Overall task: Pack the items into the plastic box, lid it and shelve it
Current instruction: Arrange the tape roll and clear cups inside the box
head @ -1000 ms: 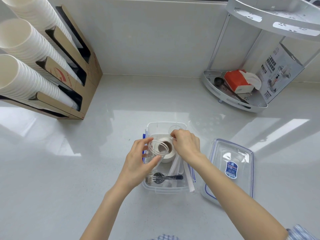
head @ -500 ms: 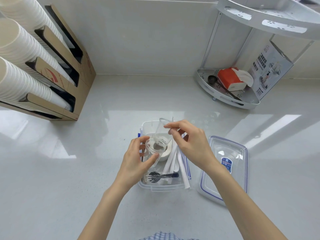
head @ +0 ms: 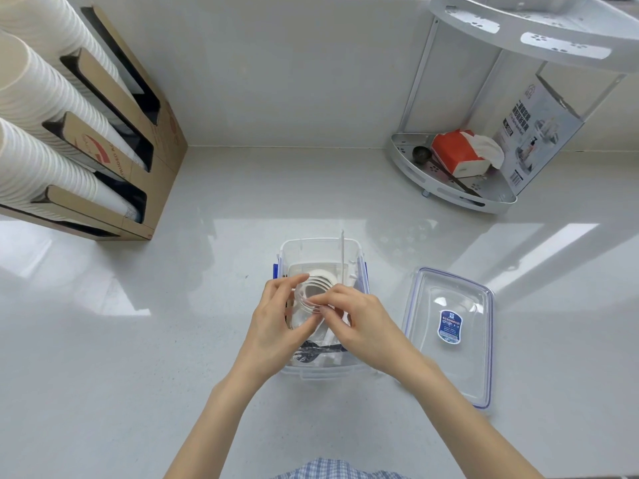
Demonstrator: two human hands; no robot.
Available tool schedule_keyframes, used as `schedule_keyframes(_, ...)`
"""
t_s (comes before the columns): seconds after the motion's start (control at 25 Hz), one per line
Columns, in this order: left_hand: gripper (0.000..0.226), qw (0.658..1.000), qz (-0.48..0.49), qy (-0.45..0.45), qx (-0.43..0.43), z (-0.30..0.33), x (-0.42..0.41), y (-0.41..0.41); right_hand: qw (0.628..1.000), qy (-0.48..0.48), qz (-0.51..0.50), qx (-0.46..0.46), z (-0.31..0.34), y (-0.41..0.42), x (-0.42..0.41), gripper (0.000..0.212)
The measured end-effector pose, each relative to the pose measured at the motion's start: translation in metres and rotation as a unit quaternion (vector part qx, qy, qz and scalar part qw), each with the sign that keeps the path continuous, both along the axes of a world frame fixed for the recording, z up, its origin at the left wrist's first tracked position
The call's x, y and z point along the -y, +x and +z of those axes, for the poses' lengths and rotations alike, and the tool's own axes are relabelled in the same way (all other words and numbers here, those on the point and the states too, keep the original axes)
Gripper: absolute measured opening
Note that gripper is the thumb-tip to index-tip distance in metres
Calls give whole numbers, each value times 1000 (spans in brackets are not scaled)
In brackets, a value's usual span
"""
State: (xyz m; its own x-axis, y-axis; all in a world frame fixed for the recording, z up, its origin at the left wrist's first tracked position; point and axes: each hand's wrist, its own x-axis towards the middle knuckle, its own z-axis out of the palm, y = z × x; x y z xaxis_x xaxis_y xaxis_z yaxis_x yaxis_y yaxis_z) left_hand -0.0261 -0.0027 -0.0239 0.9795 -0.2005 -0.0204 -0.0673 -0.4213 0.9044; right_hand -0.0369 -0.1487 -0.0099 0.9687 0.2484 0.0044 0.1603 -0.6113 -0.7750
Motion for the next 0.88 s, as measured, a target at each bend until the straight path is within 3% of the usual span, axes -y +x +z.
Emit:
schedule_keyframes(0.16, 48, 1000, 9, 1, 4, -2, -1, 1, 999, 38, -20, -20, 2, 2, 6, 26)
schedule_keyframes(0.32, 45, 998, 54, -18, -6, 0, -6, 3, 990, 68, -126, -15, 0, 12, 11, 28)
schedule_keyframes(0.48, 46, 995, 100, -28, -5, 1, -14, 7, 993, -70, -85, -45, -7, 24, 5, 30)
schedule_keyframes(0.6, 45, 992, 117, -43, -15, 3, -18, 8, 964, -242, 13, -111, -16, 31, -5, 39)
schedule_keyframes(0.68, 46, 992, 122, -40, -21, 4, -20, 8, 943, -308, 48, -112, -21, 34, -12, 37)
schedule_keyframes(0.88, 47, 991, 127, -39, -32, 4, -20, 8, 951, -302, 27, -58, -26, 43, -14, 35)
